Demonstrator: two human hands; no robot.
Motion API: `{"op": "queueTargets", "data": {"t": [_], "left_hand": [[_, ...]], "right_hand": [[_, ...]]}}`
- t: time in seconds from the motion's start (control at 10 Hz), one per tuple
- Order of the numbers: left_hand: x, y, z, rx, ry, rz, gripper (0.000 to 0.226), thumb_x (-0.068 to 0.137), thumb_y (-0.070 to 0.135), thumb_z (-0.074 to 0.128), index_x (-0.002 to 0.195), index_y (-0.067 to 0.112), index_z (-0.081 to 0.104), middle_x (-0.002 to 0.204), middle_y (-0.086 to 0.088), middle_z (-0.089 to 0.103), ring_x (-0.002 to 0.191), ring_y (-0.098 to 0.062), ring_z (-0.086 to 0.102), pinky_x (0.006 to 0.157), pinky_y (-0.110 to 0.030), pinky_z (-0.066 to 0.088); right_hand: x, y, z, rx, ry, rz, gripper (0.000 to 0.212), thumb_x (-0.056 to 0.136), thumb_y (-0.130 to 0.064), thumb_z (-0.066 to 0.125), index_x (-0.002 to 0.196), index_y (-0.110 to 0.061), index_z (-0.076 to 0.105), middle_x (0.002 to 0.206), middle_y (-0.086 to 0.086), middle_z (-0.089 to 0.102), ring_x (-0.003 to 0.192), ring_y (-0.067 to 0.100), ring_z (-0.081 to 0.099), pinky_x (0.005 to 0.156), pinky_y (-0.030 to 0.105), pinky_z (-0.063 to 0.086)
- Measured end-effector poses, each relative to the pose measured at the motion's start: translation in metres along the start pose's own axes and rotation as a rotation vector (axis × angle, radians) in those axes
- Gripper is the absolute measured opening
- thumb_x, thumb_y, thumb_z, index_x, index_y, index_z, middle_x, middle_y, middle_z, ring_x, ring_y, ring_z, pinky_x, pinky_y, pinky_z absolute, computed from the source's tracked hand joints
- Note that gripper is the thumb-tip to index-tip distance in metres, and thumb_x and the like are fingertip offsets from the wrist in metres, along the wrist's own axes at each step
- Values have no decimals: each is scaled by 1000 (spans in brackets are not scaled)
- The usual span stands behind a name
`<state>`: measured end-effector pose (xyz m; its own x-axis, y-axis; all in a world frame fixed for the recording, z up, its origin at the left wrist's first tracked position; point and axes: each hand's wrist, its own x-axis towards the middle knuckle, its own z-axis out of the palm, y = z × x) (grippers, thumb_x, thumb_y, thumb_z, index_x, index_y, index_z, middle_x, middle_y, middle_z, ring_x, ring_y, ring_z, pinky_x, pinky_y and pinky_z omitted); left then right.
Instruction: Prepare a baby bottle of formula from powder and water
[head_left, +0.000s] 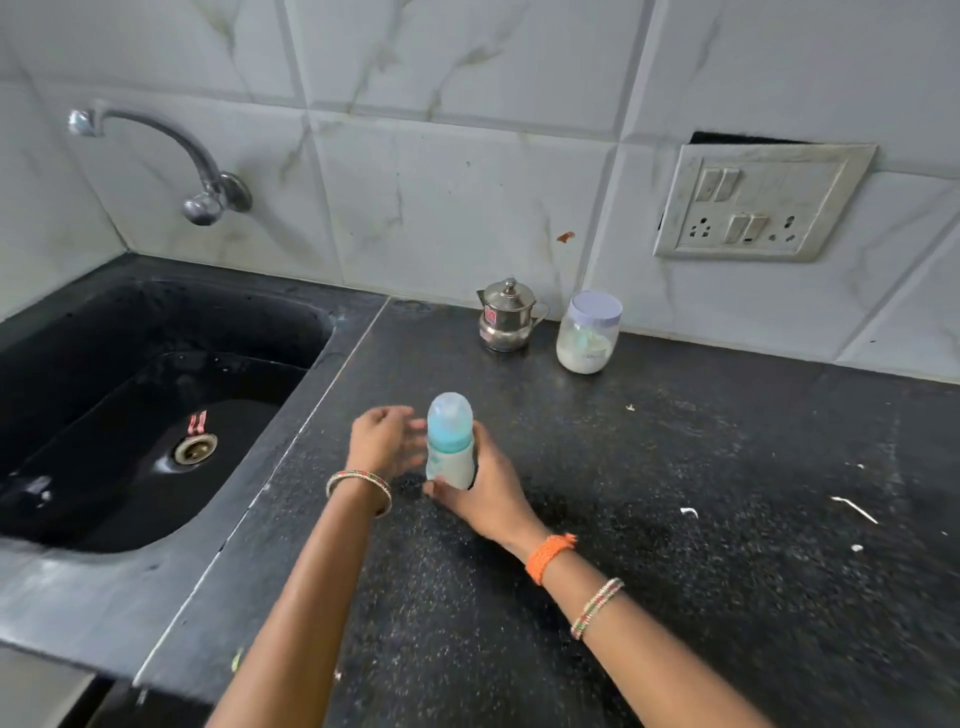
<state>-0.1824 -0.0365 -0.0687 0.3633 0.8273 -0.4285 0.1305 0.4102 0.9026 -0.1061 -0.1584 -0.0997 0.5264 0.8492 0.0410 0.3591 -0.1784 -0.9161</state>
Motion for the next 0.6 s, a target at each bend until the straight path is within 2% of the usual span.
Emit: {"op": "queueTargets", "data": {"t": [0.1, 0.2, 0.3, 0.4, 0.5, 0.6], "left_hand": [[-13, -10, 10, -2, -20, 62, 24, 93, 2, 33, 86, 8, 55, 76, -8, 61, 58, -15, 55, 41, -19, 45], [-15, -18, 10, 56, -15, 89, 26, 91, 3, 34, 79, 16, 53, 75, -2, 63, 56, -13, 55, 48, -24, 41], [-21, -24, 6, 148, -78, 80, 28, 92, 3, 34, 80, 17, 55, 78, -1, 65, 59, -13, 56, 54, -27, 43], [-26, -28, 1, 195, -108, 98, 27, 93, 3, 36, 81, 16, 56, 81, -2, 66, 62, -14, 57, 56, -28, 44], [-28, -30, -4, 244, -139, 144, 25, 91, 3, 39, 82, 18, 57, 84, -2, 68, 67, -15, 58, 57, -28, 45], [-36, -33, -9, 323, -165, 228, 26, 89, 1, 40, 80, 18, 57, 85, -4, 68, 67, -15, 58, 52, -23, 44]], "right_hand": [[4, -5, -8, -31, 188, 20, 53, 71, -19, 81, 118, -16, 57, 108, -4, 65, 95, 9, 60, 74, 15, 44], [13, -5, -37, 6, 310, 62, 50, 71, -14, 80, 116, -15, 58, 105, -7, 61, 94, 9, 59, 79, 19, 45], [21, 10, -71, 13, 264, 139, 51, 72, -7, 78, 118, -15, 57, 112, 0, 64, 103, 16, 62, 88, 27, 47], [16, 22, -83, 32, 145, 224, 57, 75, -1, 74, 126, -15, 52, 124, 5, 62, 117, 21, 58, 99, 32, 45], [15, 26, -82, -30, 92, 271, 86, 70, -12, 80, 141, -18, 32, 143, 6, 46, 131, 22, 45, 108, 40, 37], [-2, 13, -78, 48, 344, 329, 108, 71, -12, 79, 151, -21, 6, 157, 7, 19, 143, 25, 24, 116, 48, 25]]}}
